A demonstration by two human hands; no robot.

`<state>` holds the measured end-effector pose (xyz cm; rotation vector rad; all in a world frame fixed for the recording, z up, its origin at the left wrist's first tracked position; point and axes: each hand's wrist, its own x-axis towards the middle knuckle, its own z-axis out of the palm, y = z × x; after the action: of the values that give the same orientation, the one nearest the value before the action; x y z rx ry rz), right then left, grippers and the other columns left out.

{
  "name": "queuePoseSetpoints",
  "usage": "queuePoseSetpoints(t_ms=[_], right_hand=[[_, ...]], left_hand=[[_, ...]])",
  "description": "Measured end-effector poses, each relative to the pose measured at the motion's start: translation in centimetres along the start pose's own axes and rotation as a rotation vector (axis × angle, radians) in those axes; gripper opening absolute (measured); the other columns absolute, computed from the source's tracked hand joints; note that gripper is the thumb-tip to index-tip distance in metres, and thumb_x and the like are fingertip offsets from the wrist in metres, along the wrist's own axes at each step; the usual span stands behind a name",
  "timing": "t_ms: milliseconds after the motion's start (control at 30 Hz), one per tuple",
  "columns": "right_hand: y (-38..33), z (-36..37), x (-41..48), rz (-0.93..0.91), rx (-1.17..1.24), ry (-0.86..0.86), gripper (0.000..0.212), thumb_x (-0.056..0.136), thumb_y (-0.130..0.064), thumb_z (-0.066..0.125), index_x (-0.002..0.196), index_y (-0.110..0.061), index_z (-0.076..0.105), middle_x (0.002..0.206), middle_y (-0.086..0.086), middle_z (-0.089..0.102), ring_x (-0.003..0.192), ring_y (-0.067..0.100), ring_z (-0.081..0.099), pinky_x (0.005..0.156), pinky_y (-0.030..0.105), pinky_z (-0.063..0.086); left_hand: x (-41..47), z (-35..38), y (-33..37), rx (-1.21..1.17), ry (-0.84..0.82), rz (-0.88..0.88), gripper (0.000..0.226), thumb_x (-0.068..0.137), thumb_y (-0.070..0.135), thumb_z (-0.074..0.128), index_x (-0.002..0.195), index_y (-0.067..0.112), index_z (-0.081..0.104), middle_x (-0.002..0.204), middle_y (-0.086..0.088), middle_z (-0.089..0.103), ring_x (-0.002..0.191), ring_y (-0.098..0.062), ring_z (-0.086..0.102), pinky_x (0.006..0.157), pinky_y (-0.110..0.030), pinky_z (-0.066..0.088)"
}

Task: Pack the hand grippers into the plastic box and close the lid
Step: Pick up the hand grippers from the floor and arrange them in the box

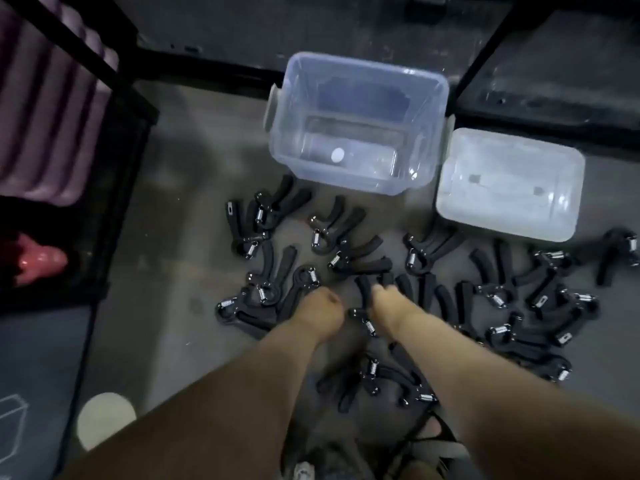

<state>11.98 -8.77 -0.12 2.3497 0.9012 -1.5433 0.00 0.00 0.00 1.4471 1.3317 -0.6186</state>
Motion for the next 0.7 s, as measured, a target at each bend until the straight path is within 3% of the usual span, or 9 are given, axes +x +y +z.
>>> queuePoseSetpoints(t_ms=[100,167,233,300,467,600,700], right_hand=[[-0.1,-0.2,5.4,-0.029,-0.069,0.175,0.040,0.094,-0.008,0.042,0.133,-0.009,0.038,0.137,0.016,0.037,0.128,0.039,0.041,0.102,0.049,0.037],[-0.2,-0.4,8.9,-0.067,-0.153,0.288,0.044,0.094,-0.009,0.042,0.138,-0.011,0.036,0.142,0.015,0.034,0.130,0.039,0.037,0.104,0.048,0.035],[0.2,0.8,11.8,-0.116,-0.338,0.316,0.057,0.096,-0.018,0.043,0.150,-0.011,0.024,0.155,0.016,0.021,0.142,0.037,0.021,0.115,0.048,0.021],[0.4,1.6,13.6,-0.148,-0.491,0.334,0.065,0.097,-0.026,0.042,0.154,-0.011,0.015,0.159,0.015,0.012,0.147,0.037,0.008,0.118,0.051,0.007],[-0.1,1.5,15.7,-0.256,-0.699,0.472,0.062,0.087,-0.046,0.053,0.137,-0.012,0.041,0.132,0.011,0.041,0.124,0.033,0.039,0.109,0.052,0.015],[-0.6,0.9,14.7,-0.188,-0.685,0.517,0.072,0.074,-0.050,0.067,0.131,-0.014,0.043,0.128,0.008,0.048,0.120,0.029,0.045,0.106,0.052,0.020],[-0.5,1.1,12.7,-0.169,-0.564,0.589,0.063,0.077,-0.047,0.067,0.125,-0.014,0.042,0.123,0.006,0.060,0.115,0.027,0.056,0.102,0.048,0.030]], left_hand=[[4.2,1.3,1.9,-0.027,0.016,0.090,0.024,0.082,0.010,0.052,0.101,0.012,0.068,0.104,-0.014,0.070,0.103,-0.030,0.066,0.089,-0.030,0.051],[7.0,1.9,2.7,-0.004,0.072,0.101,0.039,0.085,0.011,0.053,0.124,0.013,0.059,0.126,-0.011,0.060,0.118,-0.027,0.057,0.096,-0.027,0.043],[9.2,2.6,2.6,0.010,0.107,0.112,0.052,0.086,0.013,0.054,0.138,0.016,0.047,0.141,-0.011,0.045,0.126,-0.029,0.049,0.105,-0.030,0.039],[11.2,3.0,2.5,0.037,0.117,0.135,0.054,0.086,0.014,0.054,0.139,0.016,0.042,0.142,-0.011,0.036,0.125,-0.032,0.049,0.107,-0.034,0.040],[13.3,2.5,1.9,0.222,0.110,0.194,0.049,0.088,0.011,0.050,0.136,0.009,0.042,0.142,-0.017,0.034,0.124,-0.034,0.050,0.108,-0.035,0.039],[12.4,1.3,3.0,0.334,0.061,0.247,0.042,0.089,0.012,0.049,0.130,0.005,0.047,0.136,-0.018,0.051,0.125,-0.032,0.052,0.102,-0.034,0.043],[10.6,-0.1,3.7,0.387,0.096,0.311,0.036,0.091,0.010,0.048,0.126,0.009,0.053,0.127,-0.013,0.059,0.118,-0.028,0.056,0.097,-0.032,0.045]])
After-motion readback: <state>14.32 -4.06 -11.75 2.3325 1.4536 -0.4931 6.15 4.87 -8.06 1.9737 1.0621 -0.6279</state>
